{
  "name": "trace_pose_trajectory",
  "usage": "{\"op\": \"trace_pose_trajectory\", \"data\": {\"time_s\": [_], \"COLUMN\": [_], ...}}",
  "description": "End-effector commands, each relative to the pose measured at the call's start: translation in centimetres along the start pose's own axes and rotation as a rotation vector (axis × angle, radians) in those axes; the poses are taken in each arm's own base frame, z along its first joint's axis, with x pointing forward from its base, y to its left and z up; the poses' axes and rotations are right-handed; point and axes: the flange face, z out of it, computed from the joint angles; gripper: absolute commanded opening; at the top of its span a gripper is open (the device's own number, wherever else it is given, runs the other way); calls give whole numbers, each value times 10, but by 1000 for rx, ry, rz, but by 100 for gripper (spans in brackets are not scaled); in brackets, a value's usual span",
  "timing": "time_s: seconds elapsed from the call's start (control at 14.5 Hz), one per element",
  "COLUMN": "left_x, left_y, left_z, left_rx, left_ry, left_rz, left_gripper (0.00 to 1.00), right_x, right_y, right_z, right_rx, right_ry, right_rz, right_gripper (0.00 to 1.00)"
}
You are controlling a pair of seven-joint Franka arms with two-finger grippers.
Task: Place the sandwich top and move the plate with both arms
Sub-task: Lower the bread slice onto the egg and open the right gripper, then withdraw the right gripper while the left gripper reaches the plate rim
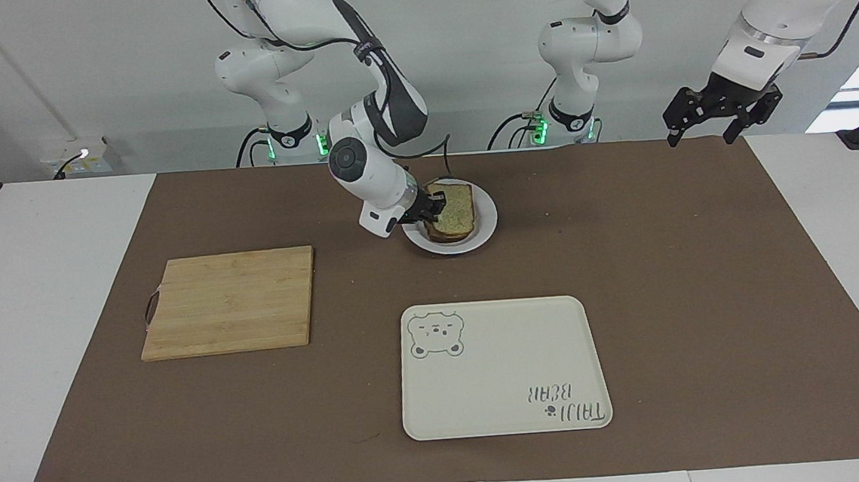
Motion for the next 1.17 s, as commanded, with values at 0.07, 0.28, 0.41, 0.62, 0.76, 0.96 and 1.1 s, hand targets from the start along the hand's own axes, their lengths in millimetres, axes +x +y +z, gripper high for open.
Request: {"op": "trace_pose_trajectory", "data": {"time_s": [0.07,0.28,0.41,0.62,0.76,0.96,1.1], "left_x": [-4,-4,-4,-4,-6,-9,-14], "left_y": [-2,-2,-2,-2,4,15,20], "left_z": [-4,-4,-5,-5,-8,-7,-2], "left_rx": [10,10,10,10,11,-8,-54], "left_ry": [-5,-5,-2,-2,3,0,-10], "left_rz": [0,0,5,5,14,37,41], "left_gripper": [100,100,100,100,100,100,100], "right_x": [16,19,23,28,32,31,28], "right_y": [17,35,59,92,106,124,124], "right_z": [-28,-63,-92,-135,-163,-197,-209], "right_rx": [-89,-183,-196,-286,-315,-332,-347], "right_ry": [62,120,157,206,207,175,152], "right_rz": [-68,-106,-78,-75,-54,-14,-9], "right_gripper": [100,100,100,100,100,100,100]}}
